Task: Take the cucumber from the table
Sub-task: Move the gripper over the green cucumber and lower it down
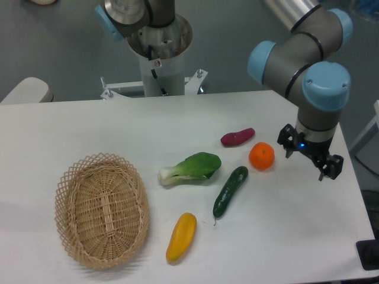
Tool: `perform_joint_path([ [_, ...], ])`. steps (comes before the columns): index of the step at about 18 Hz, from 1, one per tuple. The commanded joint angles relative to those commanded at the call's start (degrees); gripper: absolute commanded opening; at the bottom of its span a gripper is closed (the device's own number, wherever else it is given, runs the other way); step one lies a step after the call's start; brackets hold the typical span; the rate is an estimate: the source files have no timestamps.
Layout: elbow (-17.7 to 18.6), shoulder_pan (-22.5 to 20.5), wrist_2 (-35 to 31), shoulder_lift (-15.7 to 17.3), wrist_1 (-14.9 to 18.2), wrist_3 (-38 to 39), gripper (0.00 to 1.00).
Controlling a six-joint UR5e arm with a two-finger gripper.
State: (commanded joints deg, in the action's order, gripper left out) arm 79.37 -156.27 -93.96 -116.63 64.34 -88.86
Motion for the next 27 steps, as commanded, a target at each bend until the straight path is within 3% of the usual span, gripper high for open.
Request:
perform_joint_path([
  [10,1.6,0.8,0.2,-0.1,-0.3,2.2,1.00],
  [17,2.5,4.8,0.3,-3.7,-1.0,20.0,1.00],
  [21,2.7,6.1,4.0,-5.7,-1.3,29.5,1.00],
  [24,4.0,7.7,4.2,-6.5,-5.1,35.2,1.00],
  [27,7.3,9.4,4.1,-6.7,-7.5,35.9,1.00],
])
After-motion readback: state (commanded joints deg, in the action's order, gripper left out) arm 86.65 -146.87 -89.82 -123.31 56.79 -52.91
